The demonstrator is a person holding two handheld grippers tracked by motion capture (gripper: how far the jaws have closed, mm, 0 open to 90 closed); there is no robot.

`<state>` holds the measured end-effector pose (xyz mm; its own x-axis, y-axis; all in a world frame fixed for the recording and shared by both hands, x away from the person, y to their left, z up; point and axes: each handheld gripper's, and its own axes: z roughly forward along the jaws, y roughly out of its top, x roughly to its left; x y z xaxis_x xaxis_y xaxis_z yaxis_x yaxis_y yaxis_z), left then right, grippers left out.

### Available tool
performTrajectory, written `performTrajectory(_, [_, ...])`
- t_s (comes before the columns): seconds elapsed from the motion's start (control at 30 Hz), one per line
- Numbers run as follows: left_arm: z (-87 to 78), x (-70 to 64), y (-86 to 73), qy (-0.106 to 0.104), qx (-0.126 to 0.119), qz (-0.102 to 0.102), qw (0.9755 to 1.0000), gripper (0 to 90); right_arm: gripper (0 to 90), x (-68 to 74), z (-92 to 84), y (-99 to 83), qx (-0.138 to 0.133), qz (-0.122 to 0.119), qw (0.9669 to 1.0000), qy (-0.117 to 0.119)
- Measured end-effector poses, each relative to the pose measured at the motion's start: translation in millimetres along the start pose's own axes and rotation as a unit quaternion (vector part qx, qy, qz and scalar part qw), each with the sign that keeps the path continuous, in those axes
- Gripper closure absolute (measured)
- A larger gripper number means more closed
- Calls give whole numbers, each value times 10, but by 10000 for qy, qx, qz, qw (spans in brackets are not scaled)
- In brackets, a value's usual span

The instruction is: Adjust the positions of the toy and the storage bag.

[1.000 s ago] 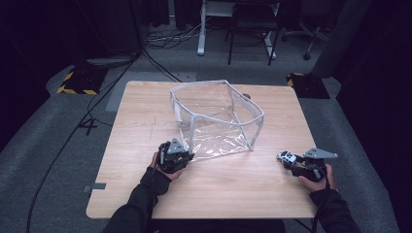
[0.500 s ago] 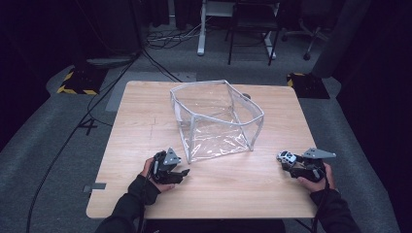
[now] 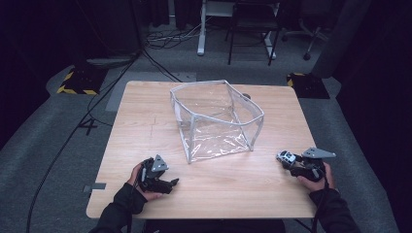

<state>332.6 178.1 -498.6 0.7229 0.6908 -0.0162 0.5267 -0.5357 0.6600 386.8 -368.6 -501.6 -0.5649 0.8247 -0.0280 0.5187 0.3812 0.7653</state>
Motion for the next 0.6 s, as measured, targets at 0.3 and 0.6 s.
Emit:
performTrajectory(0.3, [-76, 36, -131, 26, -106, -154, 9998, 168, 466, 10, 21, 24, -3, -30, 10000, -19])
performTrajectory(0.6, [-75, 60, -143, 14, -124, -117, 9999, 153, 469, 43, 42, 59, -70, -62, 9999, 124])
